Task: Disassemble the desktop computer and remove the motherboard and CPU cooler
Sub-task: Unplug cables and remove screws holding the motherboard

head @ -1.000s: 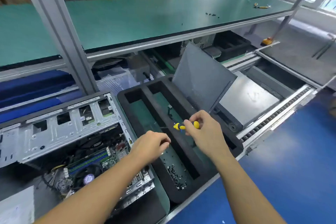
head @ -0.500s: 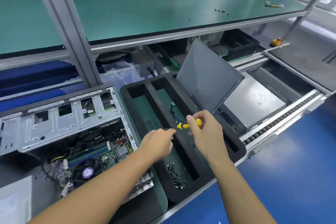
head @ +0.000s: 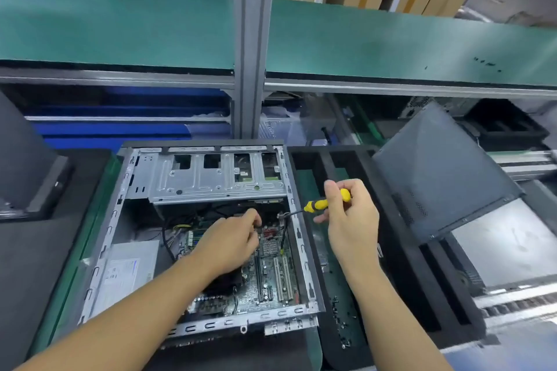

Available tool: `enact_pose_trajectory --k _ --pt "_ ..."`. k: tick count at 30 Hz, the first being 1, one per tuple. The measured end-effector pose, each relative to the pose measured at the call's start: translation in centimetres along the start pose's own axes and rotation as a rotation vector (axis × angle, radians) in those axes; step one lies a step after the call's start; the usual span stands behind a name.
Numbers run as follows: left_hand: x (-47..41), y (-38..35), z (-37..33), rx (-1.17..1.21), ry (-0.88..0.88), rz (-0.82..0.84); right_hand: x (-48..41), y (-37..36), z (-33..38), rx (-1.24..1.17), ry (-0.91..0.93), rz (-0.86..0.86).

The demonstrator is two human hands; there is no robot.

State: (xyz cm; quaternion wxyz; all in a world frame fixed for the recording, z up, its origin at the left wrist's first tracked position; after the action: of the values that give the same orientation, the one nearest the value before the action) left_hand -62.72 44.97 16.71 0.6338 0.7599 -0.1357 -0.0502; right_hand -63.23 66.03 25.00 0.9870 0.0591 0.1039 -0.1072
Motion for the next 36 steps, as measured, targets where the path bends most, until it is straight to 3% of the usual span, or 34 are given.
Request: enact_pose_trajectory --k 4,7,13,24,31,36 --pt "1.5 -1.6 4.2 -0.276 0.117 0.335 0.3 -2.6 -0.9 -0.002 -0.03 0.058" --pt "2.7 -2.7 5.3 -0.199 0.094 0.529 0.7 -4.0 -1.6 0.003 -0.04 0.074" --pt "3.7 -3.3 4.9 -0.32 0.072 0.39 1.4 -6.3 -3.1 0.039 -0.077 0.121" --pt "3.4 -3.6 5.3 -0.269 0.112 0.381 2.5 -7.7 -5.4 0.046 -0.084 0.118" --pt "3.1 -4.0 5.6 -0.29 0.046 0.364 2.7 -7.6 -5.5 0.15 -0.053 0.143" --pt "1.6 -2.7 6.2 -0.002 0.033 0.486 2.1 -7.9 -5.4 0.394 0.056 0.29"
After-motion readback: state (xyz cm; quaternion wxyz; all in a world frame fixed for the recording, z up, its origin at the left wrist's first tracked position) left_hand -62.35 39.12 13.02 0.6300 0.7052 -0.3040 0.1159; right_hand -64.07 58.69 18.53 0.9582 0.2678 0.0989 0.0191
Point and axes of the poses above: each hand's wrist, its own x-axis away from the middle knuckle, its own y-axis out of the back of the hand, z = x × y, the point moved 1 cm from there along -x, towards the middle knuckle, and after that the axes turned 15 degrees about -x, right-handed, at the moved point
